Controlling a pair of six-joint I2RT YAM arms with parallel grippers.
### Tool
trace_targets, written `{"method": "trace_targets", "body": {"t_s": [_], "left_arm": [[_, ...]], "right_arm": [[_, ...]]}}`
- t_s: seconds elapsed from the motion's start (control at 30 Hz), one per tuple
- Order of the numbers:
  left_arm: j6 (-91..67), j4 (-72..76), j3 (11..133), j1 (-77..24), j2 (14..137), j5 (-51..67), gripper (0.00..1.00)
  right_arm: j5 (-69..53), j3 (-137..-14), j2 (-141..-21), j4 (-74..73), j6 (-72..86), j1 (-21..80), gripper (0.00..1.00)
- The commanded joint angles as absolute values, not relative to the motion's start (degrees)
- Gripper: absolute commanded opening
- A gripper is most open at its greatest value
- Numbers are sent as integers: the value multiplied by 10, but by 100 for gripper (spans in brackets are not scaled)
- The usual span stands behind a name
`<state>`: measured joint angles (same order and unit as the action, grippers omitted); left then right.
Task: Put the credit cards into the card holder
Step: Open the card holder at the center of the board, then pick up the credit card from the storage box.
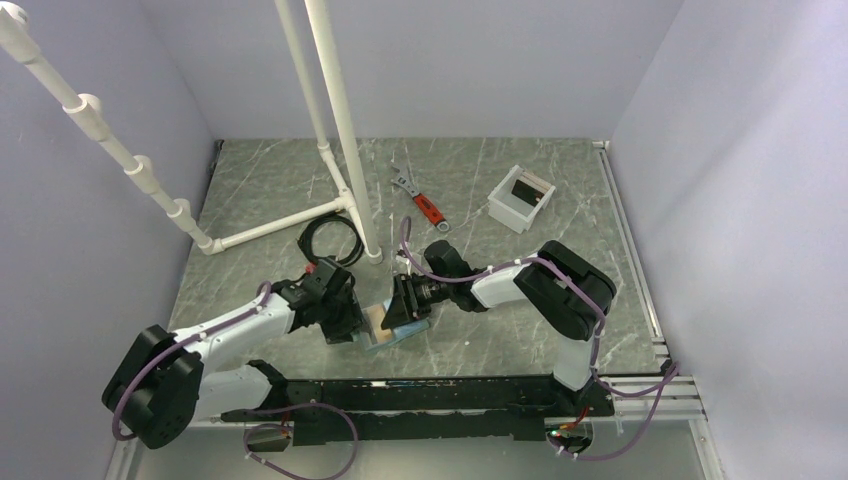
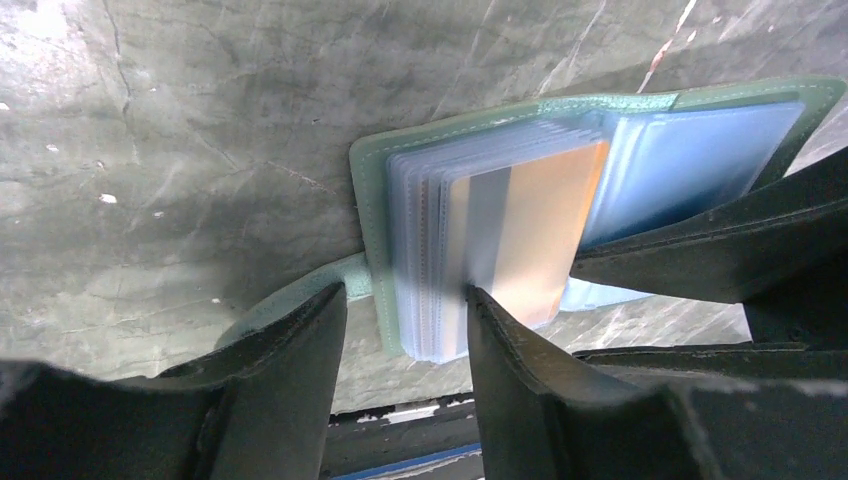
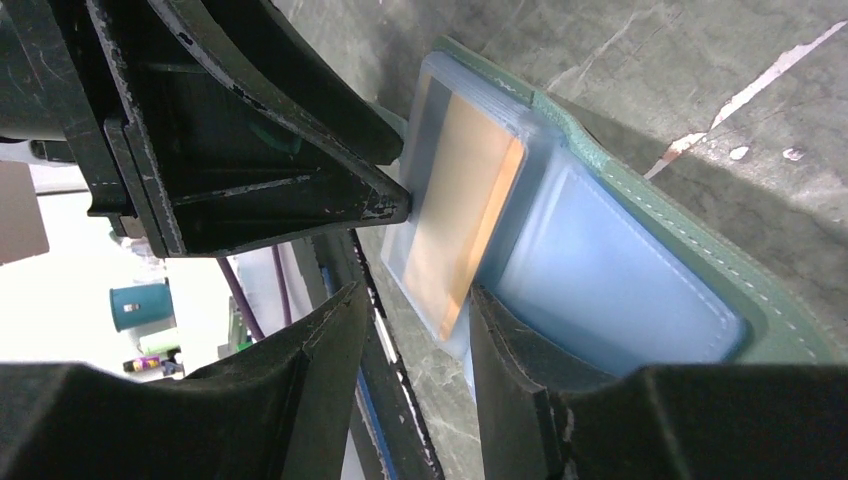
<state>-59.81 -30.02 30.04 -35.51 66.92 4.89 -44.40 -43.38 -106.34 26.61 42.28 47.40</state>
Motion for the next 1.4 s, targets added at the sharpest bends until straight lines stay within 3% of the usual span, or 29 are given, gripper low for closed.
{"method": "trace_targets", "body": {"t_s": [0.0,0.5,0.6,0.77,1.0,1.1,1.23,1.37], "left_arm": [[-611,-315,264,-357,673,11,51],[-611,-318,261,-357,666,16,49],[-608,-323,266,-357,656,19,51],[-592,-338,281,-357,617,21,62],[-537,-367,330,-357,571,29,79],[-509,-378,355,-357,555,42,92],[-473,-410,402,-357,548,57,98],[-445,-429,442,-357,545,76,99]], "right_arm": [[-464,-444,-1065,316,434,480,45],[-471,-449,-1047,316,438,489,45],[-437,-450,-1006,256,404,486,45],[-313,-487,-919,63,315,453,46],[-104,-567,-839,-132,249,321,54],[70,-648,-849,-197,178,281,60],[243,-751,-902,-241,46,238,69],[212,-817,-960,-237,-80,168,72]]}}
